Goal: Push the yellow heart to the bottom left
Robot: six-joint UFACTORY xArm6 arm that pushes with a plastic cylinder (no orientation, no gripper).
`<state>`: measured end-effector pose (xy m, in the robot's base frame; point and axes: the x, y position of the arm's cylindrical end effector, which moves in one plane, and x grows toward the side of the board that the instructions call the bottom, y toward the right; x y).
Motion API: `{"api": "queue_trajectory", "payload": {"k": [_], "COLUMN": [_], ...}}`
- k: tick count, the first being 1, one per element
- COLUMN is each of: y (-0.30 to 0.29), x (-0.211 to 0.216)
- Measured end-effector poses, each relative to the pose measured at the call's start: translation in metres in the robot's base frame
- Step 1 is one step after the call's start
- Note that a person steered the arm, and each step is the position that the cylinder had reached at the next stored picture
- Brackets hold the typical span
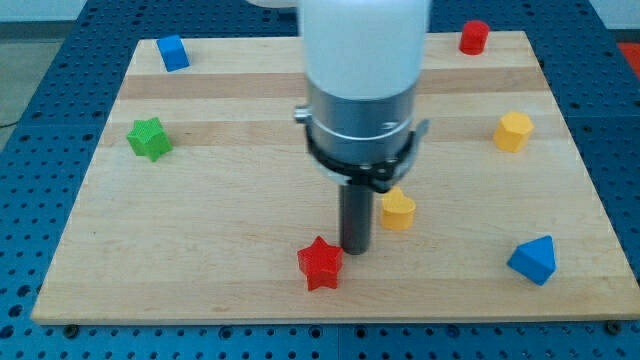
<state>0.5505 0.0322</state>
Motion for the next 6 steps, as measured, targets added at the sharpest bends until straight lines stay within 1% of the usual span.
{"api": "queue_trajectory", "payload": {"k": [1, 2, 3, 6], "y": [0.045, 0.056, 0.056, 0.050], "x": [-0.001, -0.011, -0.030, -0.069]}}
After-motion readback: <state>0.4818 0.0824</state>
